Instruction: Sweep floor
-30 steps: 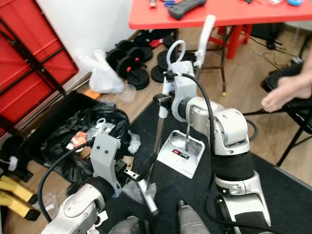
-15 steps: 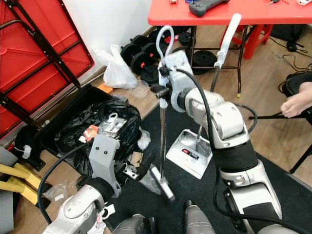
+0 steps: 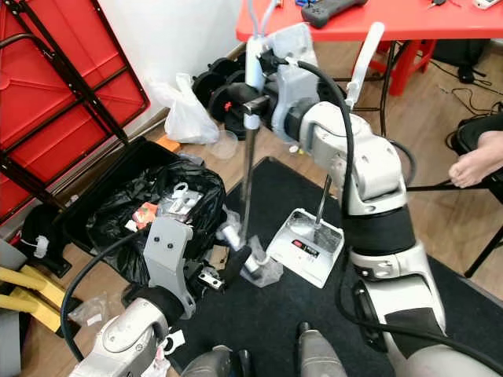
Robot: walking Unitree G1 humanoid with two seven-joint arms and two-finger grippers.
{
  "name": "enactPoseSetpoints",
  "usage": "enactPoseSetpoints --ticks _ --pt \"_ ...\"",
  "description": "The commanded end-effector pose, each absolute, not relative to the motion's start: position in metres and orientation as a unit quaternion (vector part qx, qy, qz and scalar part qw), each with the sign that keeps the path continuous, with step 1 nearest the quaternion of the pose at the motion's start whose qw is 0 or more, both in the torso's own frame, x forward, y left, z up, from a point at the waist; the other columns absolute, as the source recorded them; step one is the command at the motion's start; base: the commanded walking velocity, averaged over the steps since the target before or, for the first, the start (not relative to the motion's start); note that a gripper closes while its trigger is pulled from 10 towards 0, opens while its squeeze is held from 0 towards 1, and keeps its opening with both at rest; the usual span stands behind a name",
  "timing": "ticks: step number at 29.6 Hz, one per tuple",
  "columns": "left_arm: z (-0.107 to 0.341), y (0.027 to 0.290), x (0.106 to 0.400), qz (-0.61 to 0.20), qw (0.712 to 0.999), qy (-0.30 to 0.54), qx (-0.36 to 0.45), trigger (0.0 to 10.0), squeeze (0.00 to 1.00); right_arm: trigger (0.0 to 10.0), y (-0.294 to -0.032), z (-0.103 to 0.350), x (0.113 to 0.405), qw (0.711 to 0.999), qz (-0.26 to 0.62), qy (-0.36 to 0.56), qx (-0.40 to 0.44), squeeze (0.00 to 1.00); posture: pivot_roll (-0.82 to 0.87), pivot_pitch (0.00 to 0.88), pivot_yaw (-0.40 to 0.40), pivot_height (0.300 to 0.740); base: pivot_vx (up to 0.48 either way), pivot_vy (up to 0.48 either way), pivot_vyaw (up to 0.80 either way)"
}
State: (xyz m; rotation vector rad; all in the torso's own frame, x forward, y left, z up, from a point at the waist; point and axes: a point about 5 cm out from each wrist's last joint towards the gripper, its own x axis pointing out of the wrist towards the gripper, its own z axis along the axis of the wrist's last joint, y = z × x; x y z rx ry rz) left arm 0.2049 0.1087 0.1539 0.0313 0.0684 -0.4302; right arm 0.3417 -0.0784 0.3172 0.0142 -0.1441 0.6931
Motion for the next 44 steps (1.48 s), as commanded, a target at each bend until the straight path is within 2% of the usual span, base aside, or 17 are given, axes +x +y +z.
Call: enactPoseSetpoints --ticks 1,11,16,21,25,31,40,44 --pt "0.149 0.109 0.202 -0.212 0.976 0.047 0.014 10.0 0.0 10.0 -0.078 0.337 0.337 0.926 0.354 -0.126 0.026 0.0 -0.1 0.25 0.009 0.74 0.0 0.0 0.0" --pt "0.148 0.108 0.2 -0.215 0.975 0.049 0.011 10.0 0.0 10.0 -0.084 0.316 0.351 0.942 0.31 -0.11 0.071 0.0 -0.1 0.249 0.007 0.74 0.0 0.0 0.0" --pt "0.15 0.108 0.197 -0.215 0.975 0.05 0.01 10.0 0.0 10.0 -0.086 0.284 0.361 0.944 0.29 -0.076 0.139 0.0 -0.08 0.264 0.016 0.74 0.0 0.0 0.0" --pt "0.151 0.109 0.195 -0.217 0.975 0.052 0.01 10.0 0.0 10.0 -0.084 0.258 0.363 0.946 0.282 -0.036 0.156 0.0 -0.08 0.276 0.022 0.74 0.0 0.0 0.0" --pt "0.151 0.11 0.194 -0.218 0.974 0.054 0.009 10.0 0.0 10.0 -0.09 0.243 0.366 0.962 0.244 0.003 0.125 0.0 -0.08 0.286 0.027 0.74 0.0 0.0 0.0" --pt "0.151 0.11 0.193 -0.22 0.974 0.056 0.006 10.0 0.0 10.0 -0.104 0.24 0.369 0.976 0.195 0.016 0.092 0.0 -0.08 0.291 0.034 0.74 0.0 0.0 0.0" --pt "0.151 0.11 0.194 -0.221 0.974 0.057 0.006 10.0 0.0 10.0 -0.111 0.249 0.372 0.986 0.161 0.016 0.051 0.0 -0.09 0.288 0.034 0.74 0.0 0.0 0.0" --pt "0.151 0.11 0.195 -0.221 0.974 0.057 0.005 10.0 0.0 10.0 -0.118 0.245 0.374 0.99 0.123 0.059 0.036 0.0 -0.09 0.287 0.033 0.74 0.0 0.0 0.0"
